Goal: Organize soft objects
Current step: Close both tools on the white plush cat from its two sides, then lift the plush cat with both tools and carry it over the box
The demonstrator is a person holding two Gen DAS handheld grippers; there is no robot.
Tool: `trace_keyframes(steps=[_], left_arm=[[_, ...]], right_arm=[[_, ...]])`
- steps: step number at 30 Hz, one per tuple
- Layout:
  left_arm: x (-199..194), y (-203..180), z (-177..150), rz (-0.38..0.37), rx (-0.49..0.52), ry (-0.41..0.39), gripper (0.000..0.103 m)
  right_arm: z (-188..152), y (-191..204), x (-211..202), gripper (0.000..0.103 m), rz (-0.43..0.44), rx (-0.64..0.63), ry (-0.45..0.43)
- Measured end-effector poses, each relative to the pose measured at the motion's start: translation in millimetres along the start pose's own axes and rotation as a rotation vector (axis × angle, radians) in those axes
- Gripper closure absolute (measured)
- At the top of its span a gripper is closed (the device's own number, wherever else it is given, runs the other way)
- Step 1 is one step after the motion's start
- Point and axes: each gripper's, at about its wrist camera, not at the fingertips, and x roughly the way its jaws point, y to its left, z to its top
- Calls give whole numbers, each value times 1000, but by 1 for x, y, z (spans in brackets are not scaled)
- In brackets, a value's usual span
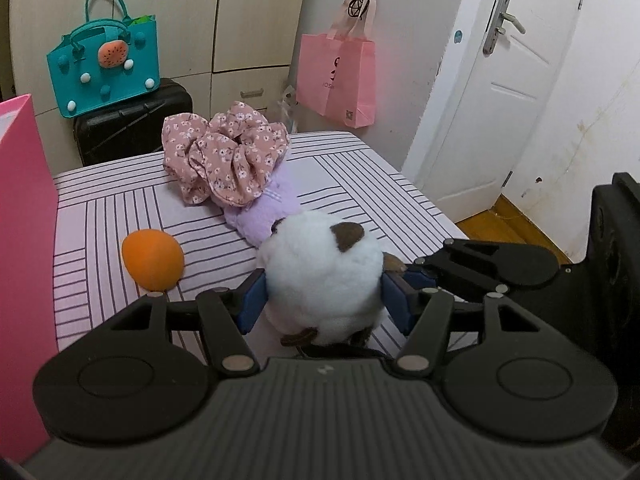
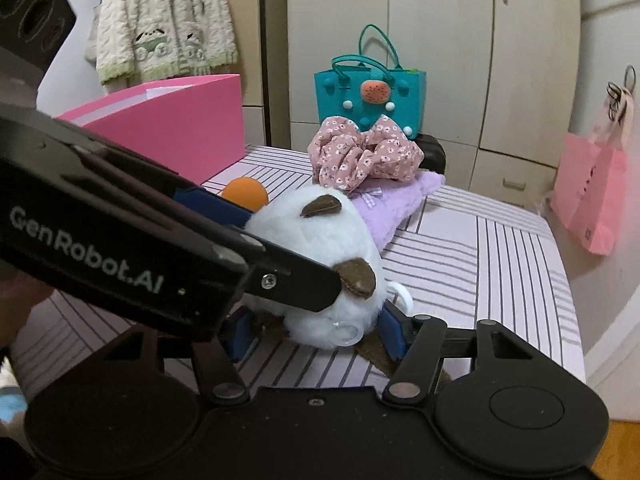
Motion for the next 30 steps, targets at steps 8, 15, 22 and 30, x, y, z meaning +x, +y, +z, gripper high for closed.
trace_keyframes(steps=[8, 15, 22, 30], left_arm=[[-17, -4, -6, -20, -19, 8, 43], [-52, -7, -8, -72, -19, -28, 43], [-87, -9, -10, -66, 18, -52, 44], [-135, 1, -7, -24, 82, -108, 44]], right_arm=[[-2, 13, -13, 34, -2, 29, 21], [2, 28, -34, 34, -9, 25, 17], [11, 43, -57, 36, 30, 31, -4], [35, 69, -81, 36, 78, -36, -39]])
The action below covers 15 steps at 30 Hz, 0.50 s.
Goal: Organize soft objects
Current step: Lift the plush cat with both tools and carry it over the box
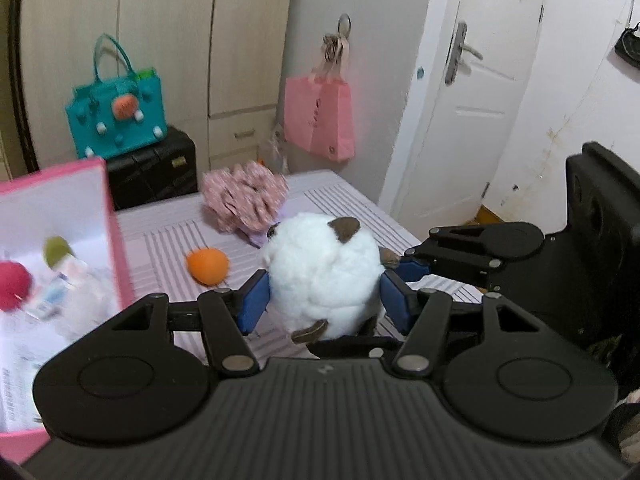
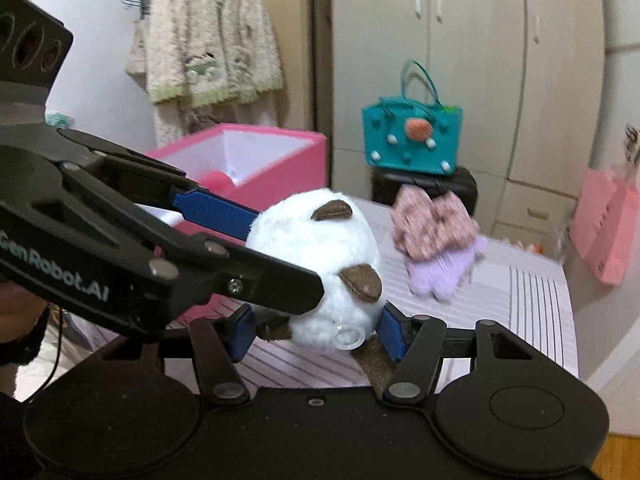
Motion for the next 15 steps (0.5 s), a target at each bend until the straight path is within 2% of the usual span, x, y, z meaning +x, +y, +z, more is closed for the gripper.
trace_keyframes(steps=[11, 15], left_arm=[[-70, 34, 25, 118, -2, -137, 44], [-89, 55, 29, 175, -38, -209, 44]], right_arm=[[68, 37, 0, 36, 109, -88, -82], [100, 48, 10, 36, 171, -142, -90]])
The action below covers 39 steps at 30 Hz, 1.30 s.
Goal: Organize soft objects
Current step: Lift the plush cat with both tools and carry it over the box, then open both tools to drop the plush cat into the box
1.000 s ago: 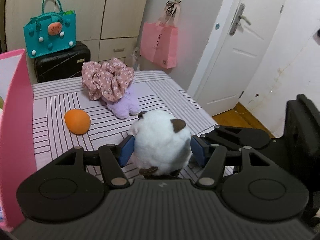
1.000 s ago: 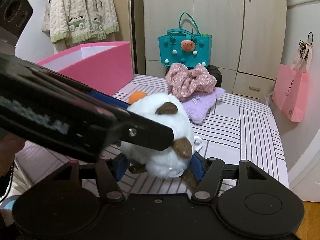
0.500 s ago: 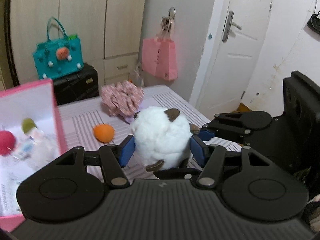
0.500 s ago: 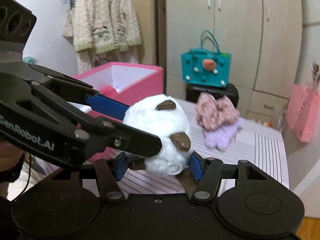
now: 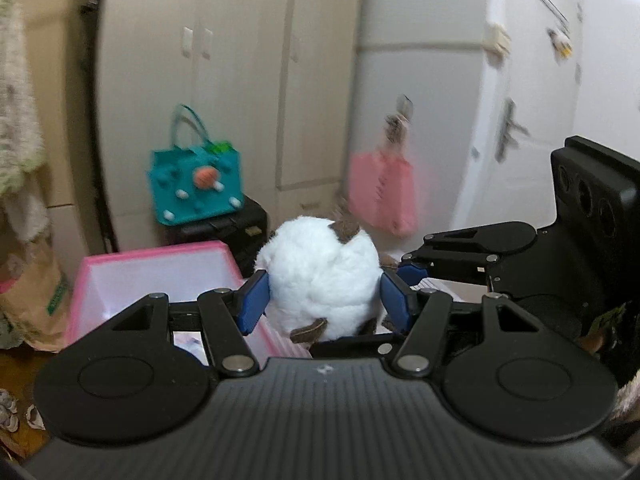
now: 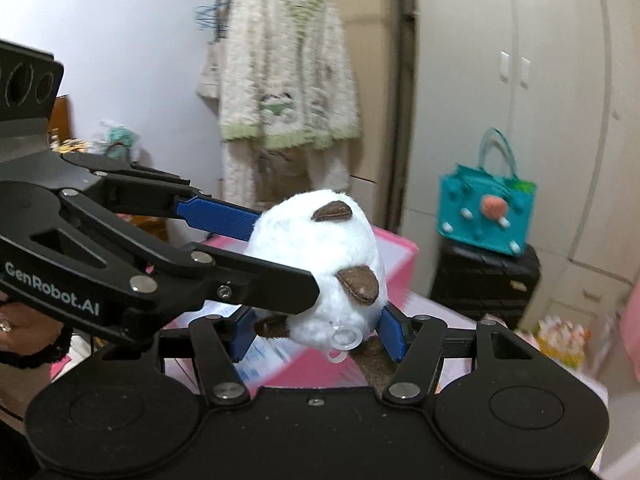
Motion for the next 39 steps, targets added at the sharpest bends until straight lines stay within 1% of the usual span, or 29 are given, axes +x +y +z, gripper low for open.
trace_keyframes(steps=[1, 4, 7, 11, 13, 19, 22, 28, 32, 36, 39], left_arm=[[-2, 6, 1, 13, -9, -11, 44], [-3, 30, 5, 63, -77, -24, 44], [3, 54, 6, 107, -133, -2, 44], [15, 83, 0, 170, -185, 56, 42], [22, 95, -5, 184, -203, 99, 42], [48, 128, -25, 163, -274, 264, 42], [53, 137, -34, 157, -282, 309, 42], [64, 142, -43, 158, -229, 374, 43], [72, 146, -43, 148, -201, 422, 43], [74, 149, -44, 130, -188, 434, 43], [76, 150, -48, 113, -194, 439, 46]], right_arm=[[8, 2, 4, 36, 17, -12, -1], [31, 1, 26, 36, 78, -25, 17], [44, 6, 53, 36, 118, -52, 39], [50, 16, 88, 36, 185, -66, 93], [49, 20, 106, 36, 231, -63, 133], [37, 31, 146, 36, 272, -55, 247], [31, 37, 163, 36, 272, -69, 300], [27, 45, 187, 36, 267, -99, 375], [23, 44, 194, 36, 275, -101, 400], [21, 45, 199, 36, 270, -130, 413], [23, 47, 197, 35, 244, -148, 411]])
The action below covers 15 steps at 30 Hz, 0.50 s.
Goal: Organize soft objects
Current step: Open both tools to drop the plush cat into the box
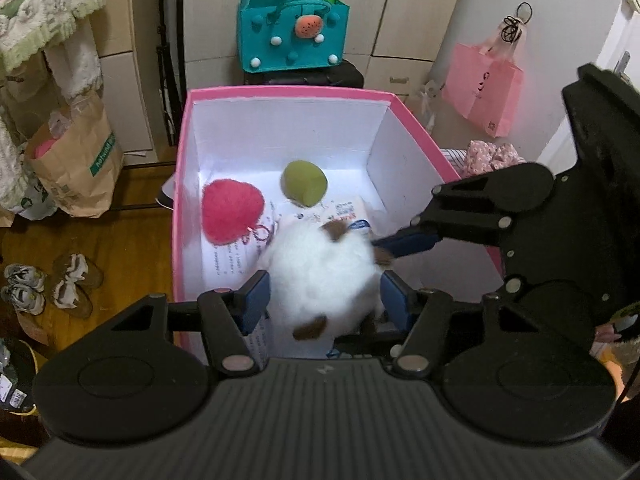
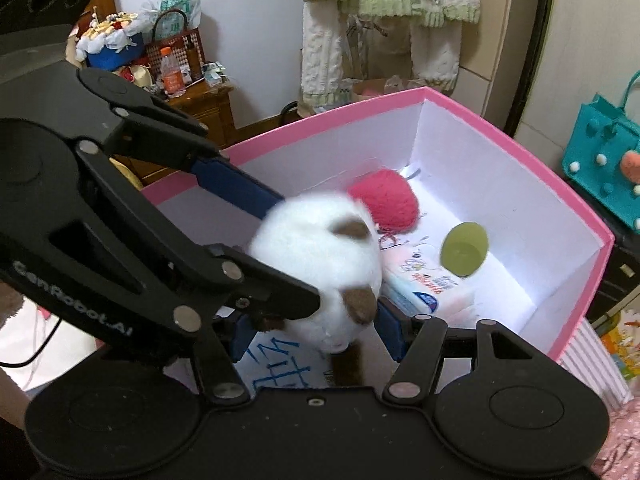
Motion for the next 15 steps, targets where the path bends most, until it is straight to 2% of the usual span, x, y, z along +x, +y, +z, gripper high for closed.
trace_keyframes(steps=[6, 11, 15], left_arm=[[-4, -4, -2, -11, 7, -15, 46], [-21, -11, -5, 38, 35, -65, 46], [-37, -16, -8, 48, 43, -92, 45]], right_arm=[[-5, 2, -9, 34, -13, -11, -26], [-12, 5, -23, 34, -46, -5, -66], [-20, 8, -46, 34, -68, 9, -116]])
